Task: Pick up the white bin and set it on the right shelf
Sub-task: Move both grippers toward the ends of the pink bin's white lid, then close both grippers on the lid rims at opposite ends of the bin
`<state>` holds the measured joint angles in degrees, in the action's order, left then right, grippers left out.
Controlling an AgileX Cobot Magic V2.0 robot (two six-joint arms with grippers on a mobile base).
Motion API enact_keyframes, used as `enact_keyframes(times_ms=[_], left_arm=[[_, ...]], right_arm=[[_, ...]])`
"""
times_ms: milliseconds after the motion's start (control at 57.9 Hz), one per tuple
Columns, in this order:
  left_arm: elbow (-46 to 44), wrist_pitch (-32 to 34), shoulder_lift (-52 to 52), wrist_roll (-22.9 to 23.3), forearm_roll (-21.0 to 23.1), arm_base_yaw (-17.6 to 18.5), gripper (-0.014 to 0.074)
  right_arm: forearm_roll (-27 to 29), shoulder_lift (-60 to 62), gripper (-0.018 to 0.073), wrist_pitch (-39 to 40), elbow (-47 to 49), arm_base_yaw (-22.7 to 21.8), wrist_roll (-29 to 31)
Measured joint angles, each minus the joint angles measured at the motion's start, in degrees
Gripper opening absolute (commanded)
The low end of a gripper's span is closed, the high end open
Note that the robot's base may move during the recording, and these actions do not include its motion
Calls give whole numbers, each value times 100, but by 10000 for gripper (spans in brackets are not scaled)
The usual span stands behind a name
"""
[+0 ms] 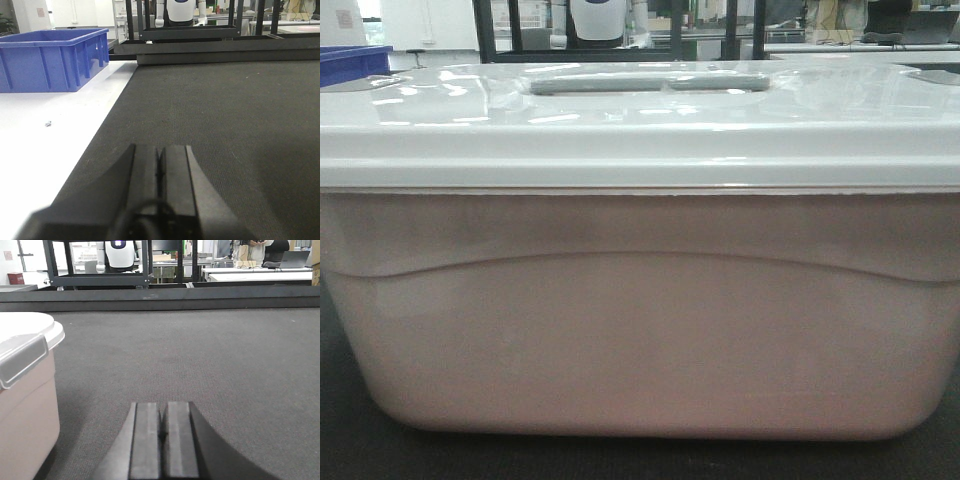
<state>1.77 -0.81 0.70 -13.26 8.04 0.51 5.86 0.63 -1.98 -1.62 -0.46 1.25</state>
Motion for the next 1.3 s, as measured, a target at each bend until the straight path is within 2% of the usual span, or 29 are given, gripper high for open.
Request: enact_keyframes(times_ms=[173, 276, 363, 449, 588, 691, 795, 933, 1037, 1089, 1123, 1296], left_arm=[[0, 330, 0, 0, 0, 0, -118], [0, 748, 0, 0, 215, 0, -118], [-147, 786, 0, 0, 382, 0, -117], [-737, 447, 0, 0, 423, 0, -113], [-2198, -583, -306, 0, 423, 0, -106], [-3210, -1537, -926, 0, 477, 0, -36], [-3810, -2122, -1527, 0, 664, 0, 83], [-4318, -2616, -2351, 0, 989, 43, 280], [-4417, -2848, -2779, 0, 1097, 206, 373], [-4417, -2924, -2969, 0, 1145, 285, 398], [-4417, -2970, -3070, 0, 1213, 324, 406], [-4505, -3212, -3555, 0, 1882, 378, 412]], right_arm=[[0, 0, 69, 106, 0, 0, 0], [11, 0, 69, 535, 0, 0, 0], [51, 0, 69, 823, 73, 0, 0], [64, 0, 69, 862, 513, 0, 0], [74, -88, 69, 925, 1586, 0, 0], [90, -471, 90, 925, 2346, 0, 0], [99, -876, 173, 875, 2754, 0, 0], [99, -1488, 392, 797, 2992, 0, 0], [99, -1881, 567, 747, 3039, 0, 0], [99, -2069, 624, 721, 3039, 0, 0], [99, -2166, 645, 708, 3039, 0, 0], [306, -2541, 624, 198, 3149, 0, 0]])
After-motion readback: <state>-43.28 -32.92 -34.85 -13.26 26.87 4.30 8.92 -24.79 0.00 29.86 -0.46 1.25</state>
